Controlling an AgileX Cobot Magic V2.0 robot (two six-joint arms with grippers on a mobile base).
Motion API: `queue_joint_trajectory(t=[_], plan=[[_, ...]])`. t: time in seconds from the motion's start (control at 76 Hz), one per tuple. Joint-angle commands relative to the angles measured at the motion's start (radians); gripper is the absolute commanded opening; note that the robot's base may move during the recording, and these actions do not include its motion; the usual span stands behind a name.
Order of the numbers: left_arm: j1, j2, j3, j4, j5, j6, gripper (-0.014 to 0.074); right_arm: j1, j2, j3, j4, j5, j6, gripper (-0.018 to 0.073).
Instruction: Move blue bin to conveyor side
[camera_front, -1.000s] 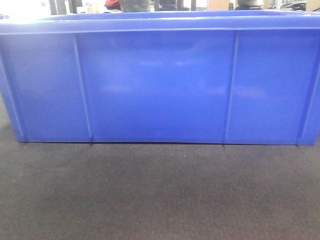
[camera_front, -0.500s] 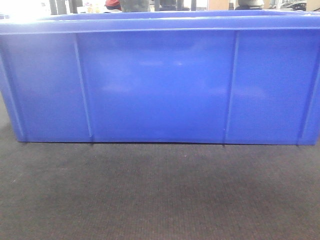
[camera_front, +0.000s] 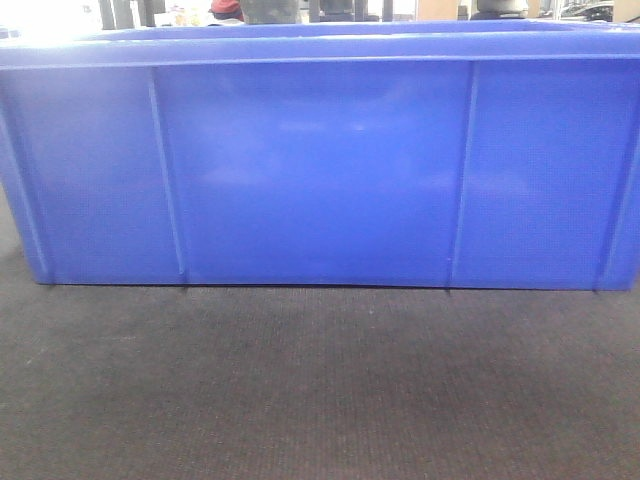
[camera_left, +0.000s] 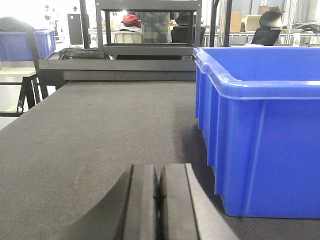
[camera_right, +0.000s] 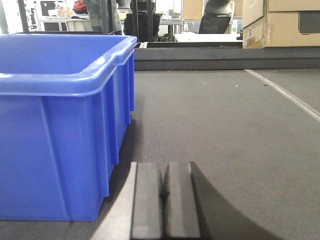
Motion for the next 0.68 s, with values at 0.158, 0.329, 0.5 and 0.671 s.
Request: queue_joint_trajectory(t=[0.158,0.329,0.5,0.671], plan=[[-0.004,-0.004,-0.003,-0.006,-0.021,0.001,-0.0017,-0.006,-0.008,0.000,0.002,-0.014,-0.007,-0.0088],[-0.004,-0.004,-0.003,-0.006,-0.021,0.001,-0.0017,-0.006,-0.008,0.000,0.002,-0.014,-0.007,-0.0088],[-0.004,-0.004,-0.003,-0.006,-0.021,0.001,-0.0017,-0.006,-0.008,0.000,0.002,-0.014,-0.007,-0.0088],[-0.004,-0.004,-0.003,-0.006,-0.021,0.001,-0.0017,-0.006,-0.008,0.000,0.002,-0.014,-0.007,-0.0088]])
